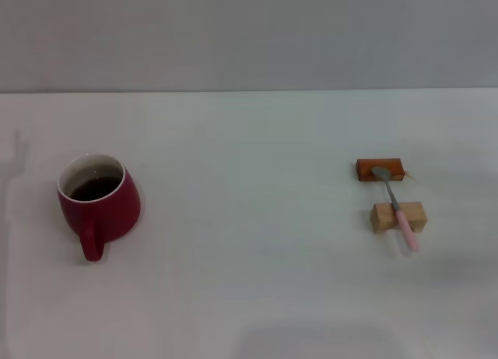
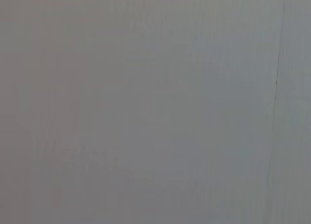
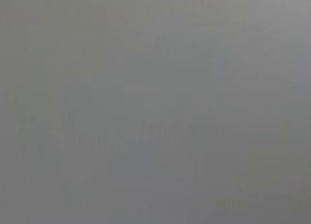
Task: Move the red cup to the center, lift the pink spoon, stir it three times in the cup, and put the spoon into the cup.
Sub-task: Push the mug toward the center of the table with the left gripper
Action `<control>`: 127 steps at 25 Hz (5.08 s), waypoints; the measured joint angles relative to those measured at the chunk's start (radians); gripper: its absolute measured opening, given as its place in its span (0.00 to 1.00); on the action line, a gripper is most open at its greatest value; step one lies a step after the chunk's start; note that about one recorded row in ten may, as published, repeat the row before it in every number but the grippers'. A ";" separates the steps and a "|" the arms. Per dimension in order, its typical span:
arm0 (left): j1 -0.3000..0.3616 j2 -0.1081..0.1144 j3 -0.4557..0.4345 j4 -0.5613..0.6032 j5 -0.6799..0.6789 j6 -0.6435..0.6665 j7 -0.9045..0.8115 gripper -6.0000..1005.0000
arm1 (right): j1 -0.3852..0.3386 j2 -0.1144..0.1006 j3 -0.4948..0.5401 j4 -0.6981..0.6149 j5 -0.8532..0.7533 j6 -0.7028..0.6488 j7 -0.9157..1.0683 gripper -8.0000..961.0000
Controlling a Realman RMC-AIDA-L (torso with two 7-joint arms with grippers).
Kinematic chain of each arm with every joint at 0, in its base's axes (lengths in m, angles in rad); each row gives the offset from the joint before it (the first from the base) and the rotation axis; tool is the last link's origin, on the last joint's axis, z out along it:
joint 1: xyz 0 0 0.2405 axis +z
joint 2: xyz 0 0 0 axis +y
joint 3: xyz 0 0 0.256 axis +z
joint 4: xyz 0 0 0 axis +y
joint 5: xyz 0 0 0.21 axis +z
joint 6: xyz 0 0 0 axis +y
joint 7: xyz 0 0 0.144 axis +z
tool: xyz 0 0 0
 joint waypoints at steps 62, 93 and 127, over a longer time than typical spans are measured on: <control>0.032 0.047 0.181 0.143 0.249 -0.170 0.255 0.00 | -0.087 0.001 -0.008 0.000 0.001 -0.075 0.001 0.68; -0.018 0.018 0.406 0.131 0.257 -0.175 0.302 0.00 | -0.072 -0.004 -0.008 -0.005 0.001 -0.070 -0.001 0.68; -0.005 0.006 0.596 0.012 0.257 -0.174 0.302 0.00 | -0.071 -0.005 -0.002 -0.002 0.001 -0.071 -0.002 0.68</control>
